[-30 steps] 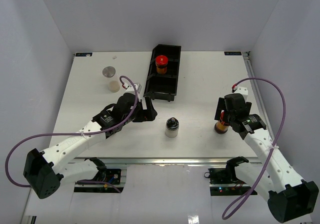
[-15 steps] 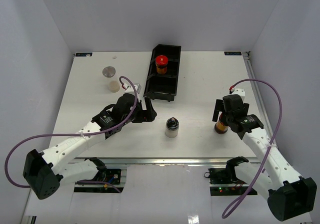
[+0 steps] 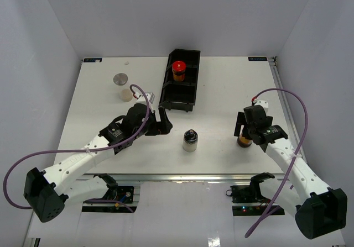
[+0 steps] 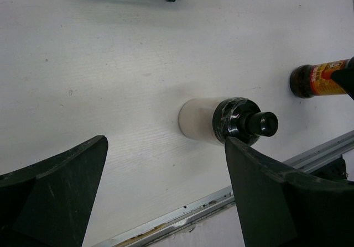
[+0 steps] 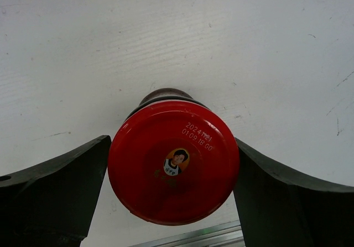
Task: Organize the condiment bottles
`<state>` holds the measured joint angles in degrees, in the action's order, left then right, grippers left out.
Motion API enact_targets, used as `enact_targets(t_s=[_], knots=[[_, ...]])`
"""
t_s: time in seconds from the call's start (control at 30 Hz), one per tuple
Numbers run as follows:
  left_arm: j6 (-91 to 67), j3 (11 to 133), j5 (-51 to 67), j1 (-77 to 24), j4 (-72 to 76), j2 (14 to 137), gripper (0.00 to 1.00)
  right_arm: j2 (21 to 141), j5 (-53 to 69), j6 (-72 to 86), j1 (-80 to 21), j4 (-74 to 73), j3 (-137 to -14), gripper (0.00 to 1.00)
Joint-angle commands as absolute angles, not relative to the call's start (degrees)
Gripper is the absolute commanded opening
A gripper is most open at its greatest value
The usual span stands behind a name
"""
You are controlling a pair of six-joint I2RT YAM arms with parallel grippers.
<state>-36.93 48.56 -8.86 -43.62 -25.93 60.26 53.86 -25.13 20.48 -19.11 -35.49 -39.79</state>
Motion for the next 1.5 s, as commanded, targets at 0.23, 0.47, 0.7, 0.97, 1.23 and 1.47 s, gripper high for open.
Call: enact_targets(t_s=[0.23, 0.47, 0.7, 0.97, 1.23, 1.47], knots=[[-37.62, 47.9, -9.68, -43.51, -26.71, 56.42, 0.98, 52.12, -25.97, 18.82, -18.98, -34.16, -42.08, 0.41], [-37.17, 48.58, -10.38, -43.51, -26.4, 57.3, 0.98, 56.61, -21.76, 13.07, -19.05, -31.39, -54.1, 0.08], [-35.37, 52.64, -11.56, -43.51, -28.33, 58.11, 0.98, 69.66, -11.22, 7.91, -19.23, -26.18, -74.65, 0.08], [-32.79, 57.53, -13.17, -43.41, -31.35, 57.65, 0.98, 88.23, -5.0, 3.81, -21.14, -20.31, -94.87, 0.08], [-32.21, 59.37, -13.98, -43.33, -32.53, 55.47, 0.98, 108.38, -5.81, 1.81, -24.2, -23.31, -118.62, 0.08], [-31.91, 59.73, -14.3, -43.29, -33.65, 53.19, 0.98, 114.53, -8.94, -1.69, -26.84, -17.6, -120.96, 0.08]])
